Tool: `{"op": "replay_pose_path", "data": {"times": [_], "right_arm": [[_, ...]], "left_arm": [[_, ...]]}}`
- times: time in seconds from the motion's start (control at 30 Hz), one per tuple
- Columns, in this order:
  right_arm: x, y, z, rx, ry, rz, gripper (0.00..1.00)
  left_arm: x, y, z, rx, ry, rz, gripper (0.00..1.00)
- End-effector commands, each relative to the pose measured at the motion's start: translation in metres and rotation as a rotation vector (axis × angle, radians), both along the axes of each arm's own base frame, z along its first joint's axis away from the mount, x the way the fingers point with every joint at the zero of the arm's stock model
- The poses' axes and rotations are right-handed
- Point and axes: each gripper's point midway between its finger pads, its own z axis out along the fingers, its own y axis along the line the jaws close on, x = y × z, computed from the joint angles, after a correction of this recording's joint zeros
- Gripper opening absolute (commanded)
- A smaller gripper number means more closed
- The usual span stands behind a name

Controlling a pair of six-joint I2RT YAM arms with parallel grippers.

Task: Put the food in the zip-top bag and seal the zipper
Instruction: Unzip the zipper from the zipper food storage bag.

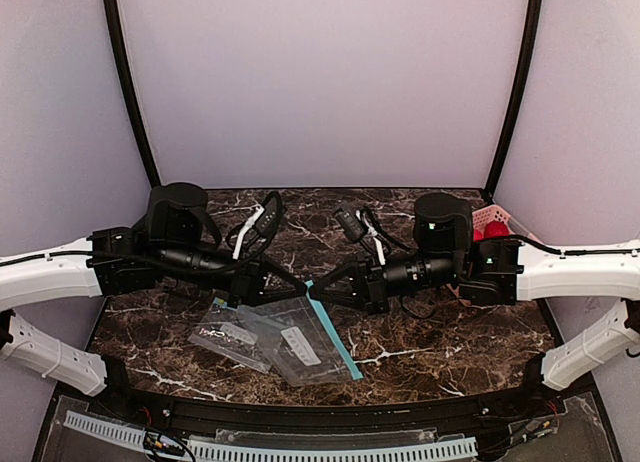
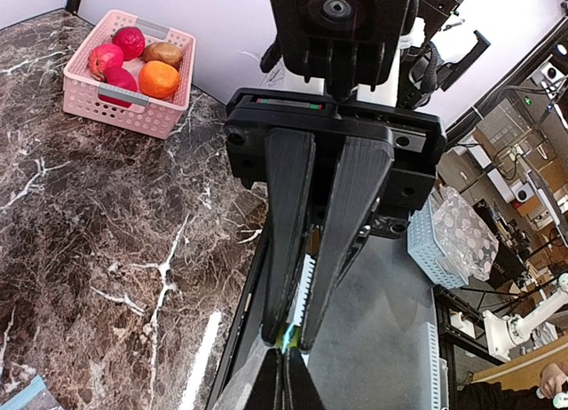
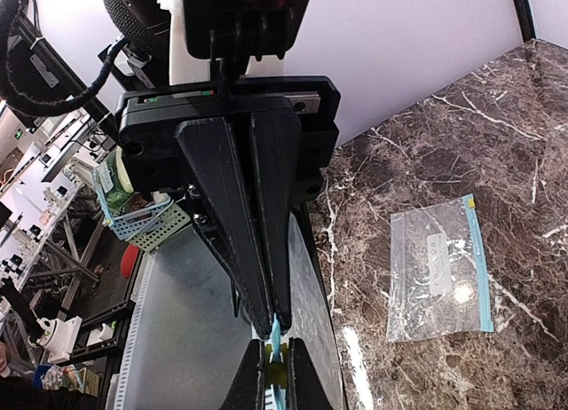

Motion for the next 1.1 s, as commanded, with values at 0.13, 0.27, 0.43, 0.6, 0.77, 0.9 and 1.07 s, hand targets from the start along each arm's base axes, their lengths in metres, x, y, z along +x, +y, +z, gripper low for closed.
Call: {"op": "replay_pose_path", "data": {"times": [0.13, 0.27, 0.43, 0.6, 0.77, 0.9, 1.07], "right_arm": [[0.002, 0.003, 0.001, 0.005, -0.014, -0.008, 0.00], [0.003, 0.004, -0.001, 0.000, -0.013, -0.011, 0.00], [0.004, 0.004, -0.001, -0.001, -0.013, -0.010, 0.00], [0.003, 0.005, -0.003, -0.005, -0.011, -0.008, 0.00], [0.004, 0.005, -0.004, -0.008, -0.009, -0.011, 0.00], [0.004, 0.005, -0.006, -0.011, -0.008, -0.013, 0.00], [0.004, 0.005, -0.007, -0.014, -0.008, -0.014, 0.00]], "left_arm": [[0.004, 0.005, 0.023, -0.064, -0.056, 0.039, 0.01], [0.005, 0.007, 0.023, -0.064, -0.057, 0.055, 0.01], [0.008, 0.008, 0.027, -0.074, -0.066, 0.073, 0.01], [0.011, 0.010, 0.025, -0.065, -0.068, 0.093, 0.01], [0.013, 0.011, 0.024, -0.055, -0.070, 0.112, 0.01], [0.015, 0.012, 0.022, -0.050, -0.070, 0.124, 0.01], [0.020, 0.013, 0.022, -0.043, -0.072, 0.148, 0.01]]}}
